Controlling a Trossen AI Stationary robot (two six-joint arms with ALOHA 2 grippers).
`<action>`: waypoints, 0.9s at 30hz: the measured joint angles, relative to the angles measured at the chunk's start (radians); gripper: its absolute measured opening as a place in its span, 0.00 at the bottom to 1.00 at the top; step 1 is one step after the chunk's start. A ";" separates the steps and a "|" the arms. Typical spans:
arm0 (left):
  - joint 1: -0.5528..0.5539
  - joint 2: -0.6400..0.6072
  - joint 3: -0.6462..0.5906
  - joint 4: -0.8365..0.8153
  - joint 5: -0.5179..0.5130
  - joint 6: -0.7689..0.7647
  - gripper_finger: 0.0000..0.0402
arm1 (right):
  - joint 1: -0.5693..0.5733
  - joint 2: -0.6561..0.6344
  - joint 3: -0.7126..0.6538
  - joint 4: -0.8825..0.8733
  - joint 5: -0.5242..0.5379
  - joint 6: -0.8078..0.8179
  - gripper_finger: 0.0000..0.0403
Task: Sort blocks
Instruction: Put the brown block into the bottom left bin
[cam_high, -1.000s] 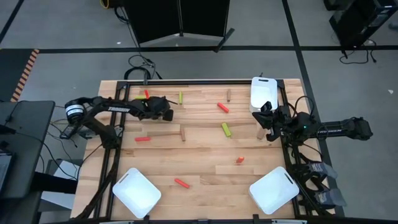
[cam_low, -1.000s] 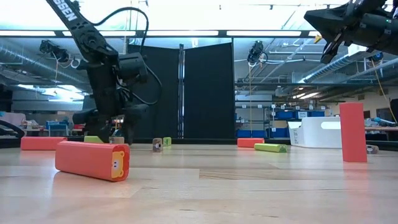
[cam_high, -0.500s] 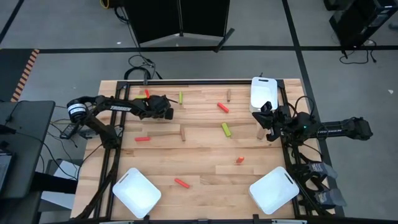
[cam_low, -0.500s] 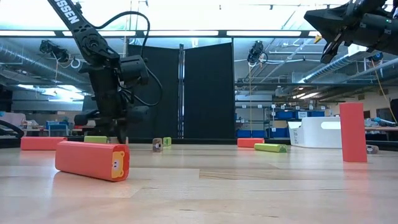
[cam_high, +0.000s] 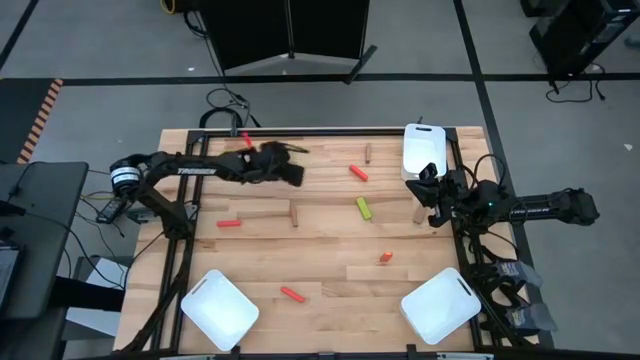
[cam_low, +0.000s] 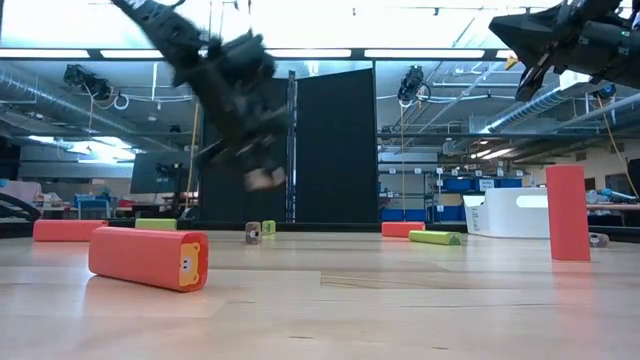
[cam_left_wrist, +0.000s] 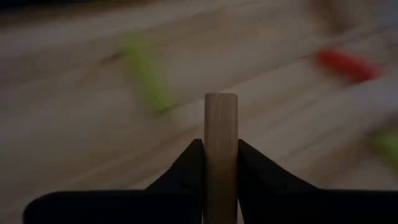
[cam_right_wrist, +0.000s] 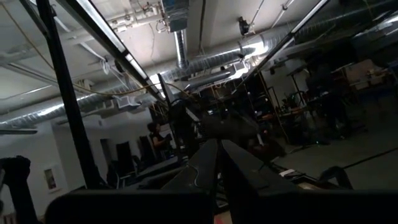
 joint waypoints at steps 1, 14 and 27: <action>-0.016 0.019 0.044 0.003 -0.002 0.012 0.16 | 0.000 0.000 0.000 0.004 0.000 -0.021 0.08; -0.059 0.521 0.782 0.093 0.147 0.213 0.16 | 0.000 -0.002 0.169 0.117 -0.101 -0.192 0.08; -0.058 1.023 1.406 0.240 0.320 0.111 0.16 | 0.005 -0.002 0.222 0.120 -0.158 -0.167 0.08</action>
